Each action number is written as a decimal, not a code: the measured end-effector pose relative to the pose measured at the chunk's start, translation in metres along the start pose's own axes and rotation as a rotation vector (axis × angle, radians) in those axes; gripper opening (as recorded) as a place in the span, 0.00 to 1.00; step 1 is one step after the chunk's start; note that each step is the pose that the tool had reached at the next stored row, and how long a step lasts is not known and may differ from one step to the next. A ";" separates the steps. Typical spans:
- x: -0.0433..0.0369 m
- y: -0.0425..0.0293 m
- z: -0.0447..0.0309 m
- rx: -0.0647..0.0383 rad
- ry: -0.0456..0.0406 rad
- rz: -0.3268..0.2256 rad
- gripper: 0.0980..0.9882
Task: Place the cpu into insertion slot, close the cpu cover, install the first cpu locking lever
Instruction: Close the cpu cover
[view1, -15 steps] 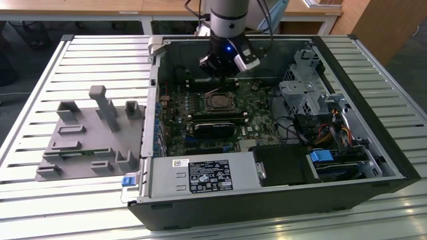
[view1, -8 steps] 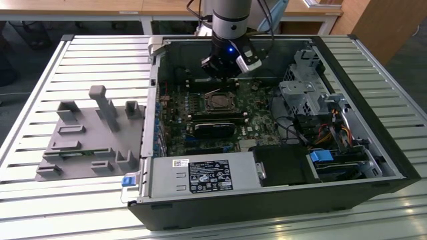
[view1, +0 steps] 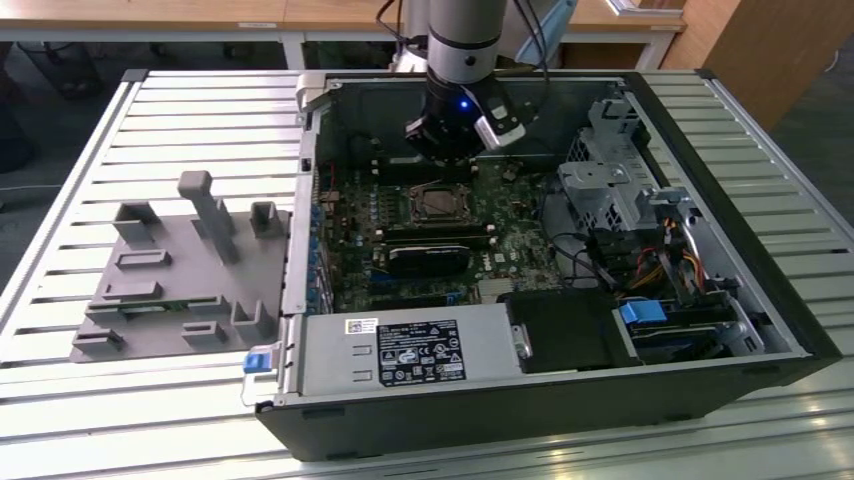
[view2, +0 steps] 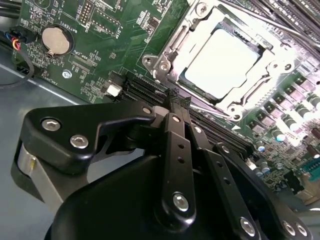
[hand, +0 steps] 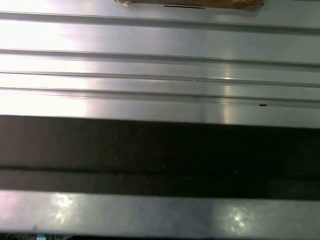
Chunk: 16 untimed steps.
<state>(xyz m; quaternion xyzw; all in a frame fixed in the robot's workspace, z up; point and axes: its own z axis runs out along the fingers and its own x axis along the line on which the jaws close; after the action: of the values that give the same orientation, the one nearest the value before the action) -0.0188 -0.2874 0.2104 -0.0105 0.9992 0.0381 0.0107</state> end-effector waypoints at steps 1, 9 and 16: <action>-0.0003 0.0000 0.0011 0.000 0.0000 0.000 0.01; -0.0008 -0.0006 0.0102 0.000 0.0000 0.000 0.01; -0.0008 -0.0006 0.0105 0.000 -0.0001 0.000 0.01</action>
<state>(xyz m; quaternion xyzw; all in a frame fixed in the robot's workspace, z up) -0.0178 -0.2872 0.2000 -0.0105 0.9992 0.0382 0.0107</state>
